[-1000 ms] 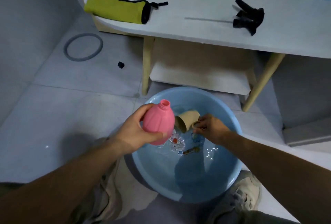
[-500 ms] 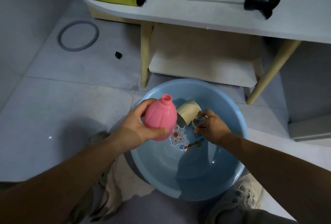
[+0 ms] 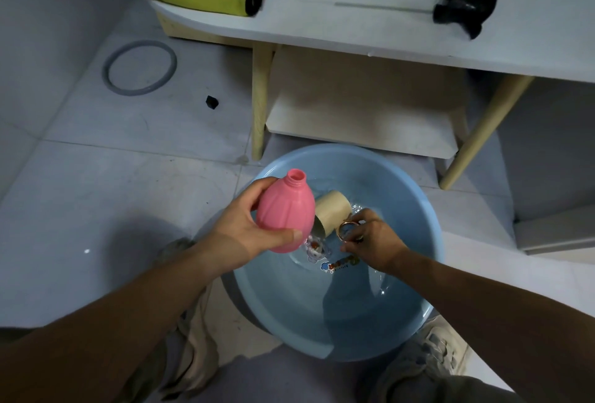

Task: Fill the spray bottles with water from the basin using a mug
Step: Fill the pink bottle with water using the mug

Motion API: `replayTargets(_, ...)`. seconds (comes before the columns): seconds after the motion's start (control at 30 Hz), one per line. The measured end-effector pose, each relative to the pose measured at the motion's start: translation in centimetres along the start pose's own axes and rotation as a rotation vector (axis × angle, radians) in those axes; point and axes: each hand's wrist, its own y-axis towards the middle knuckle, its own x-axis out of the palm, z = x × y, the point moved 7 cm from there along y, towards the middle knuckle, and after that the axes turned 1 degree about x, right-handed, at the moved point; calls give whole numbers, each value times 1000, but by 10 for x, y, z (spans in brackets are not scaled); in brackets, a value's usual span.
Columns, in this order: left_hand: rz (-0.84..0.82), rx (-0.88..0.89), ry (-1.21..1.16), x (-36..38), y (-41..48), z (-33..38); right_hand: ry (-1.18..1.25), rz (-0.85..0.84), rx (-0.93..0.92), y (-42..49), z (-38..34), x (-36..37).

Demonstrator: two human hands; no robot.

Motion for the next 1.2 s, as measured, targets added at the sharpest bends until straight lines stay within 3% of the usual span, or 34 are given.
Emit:
replayTargets(0.17, 12, 15, -23, -1, -1, 7, 605, -2, 199, -7, -5, -6)
replayTargets(0.33, -10, 37, -52, 0, -5, 14, 912, -64, 281, -23, -4, -19)
replayTargets(0.93, 8, 228, -105, 0, -30, 87, 880, 259, -21, -115, -95, -213)
replayTargets(1.2, -41, 269, -120, 8, -36, 110, 757, 374, -191, -156, -150, -254)
